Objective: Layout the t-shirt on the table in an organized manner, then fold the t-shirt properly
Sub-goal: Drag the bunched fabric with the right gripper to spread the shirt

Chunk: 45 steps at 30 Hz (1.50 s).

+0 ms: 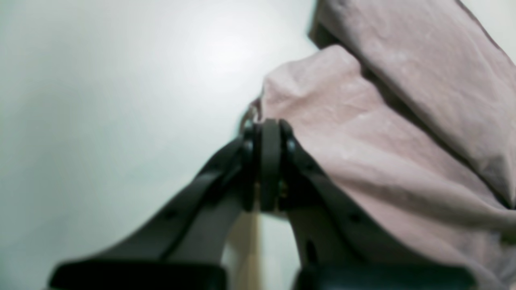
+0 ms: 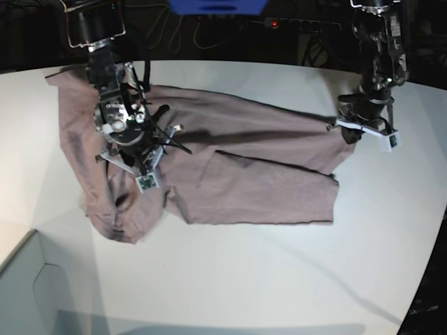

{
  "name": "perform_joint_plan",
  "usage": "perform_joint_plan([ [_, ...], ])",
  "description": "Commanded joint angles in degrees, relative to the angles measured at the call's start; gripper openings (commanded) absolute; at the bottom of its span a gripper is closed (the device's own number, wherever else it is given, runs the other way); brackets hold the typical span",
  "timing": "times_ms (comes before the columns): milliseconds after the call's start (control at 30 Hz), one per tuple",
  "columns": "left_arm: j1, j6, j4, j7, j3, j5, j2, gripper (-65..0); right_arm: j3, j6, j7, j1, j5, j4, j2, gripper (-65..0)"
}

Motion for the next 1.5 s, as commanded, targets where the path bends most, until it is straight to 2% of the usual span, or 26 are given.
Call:
perform_joint_plan([
  [0,-0.52,-0.22,0.77,-1.11,-0.11,-0.31,-0.35,-64.9,0.25,0.14,2.26,1.40,-0.94,1.18,0.30,-65.0],
  [200,-0.43,-0.22,0.86,-1.11,-0.11,-0.31,-0.35,-64.9,0.25,0.14,7.27,1.84,-1.12,4.35,0.47,-65.0],
  [400,-0.08,-0.22,1.21,-1.11,-0.11,-0.31,-0.35,-64.9,0.33,0.14,9.29,9.66,-1.03,4.70,0.39,-65.0],
  [533,-0.08,-0.22,1.21,-1.11,-0.11,-0.31,-0.71,-64.9,1.04,0.14,11.58,18.54,-0.94,-1.10,-1.46,-65.0],
  [667,0.01,-0.22,1.21,-1.11,-0.11,-0.31,-0.71,-64.9,6.84,0.14,15.27,27.59,-0.94,-10.60,-4.36,-65.0],
  [833,0.01,-0.22,1.21,-1.11,-0.11,-0.31,-0.71,-64.9,12.55,0.14,18.61,35.15,-1.12,-19.48,-5.06,-65.0],
  [933,0.01,-0.22,1.21,-1.11,0.33,-0.31,-0.71,-64.9,11.15,0.49,16.76,33.40,-1.20,-18.07,-4.80,-64.8],
  [967,-0.08,-0.22,1.21,-1.11,0.41,-0.31,-0.71,-64.9,9.57,0.58,15.80,31.90,-1.20,-16.84,-4.71,-62.2],
  [1200,-0.43,-0.22,1.21,-1.11,0.41,-0.31,-0.71,-64.9,1.39,0.58,13.69,19.86,-1.20,-1.19,-3.92,-34.5],
  [1333,-0.52,-0.22,1.21,-1.11,0.41,-0.31,-0.71,-64.9,0.51,0.58,10.26,14.32,-1.20,5.40,-3.83,-33.2],
  [1467,-0.52,-0.22,1.21,-1.11,0.41,-0.31,-0.71,-64.9,0.51,0.58,6.83,12.39,-1.29,3.12,-3.75,-33.1],
])
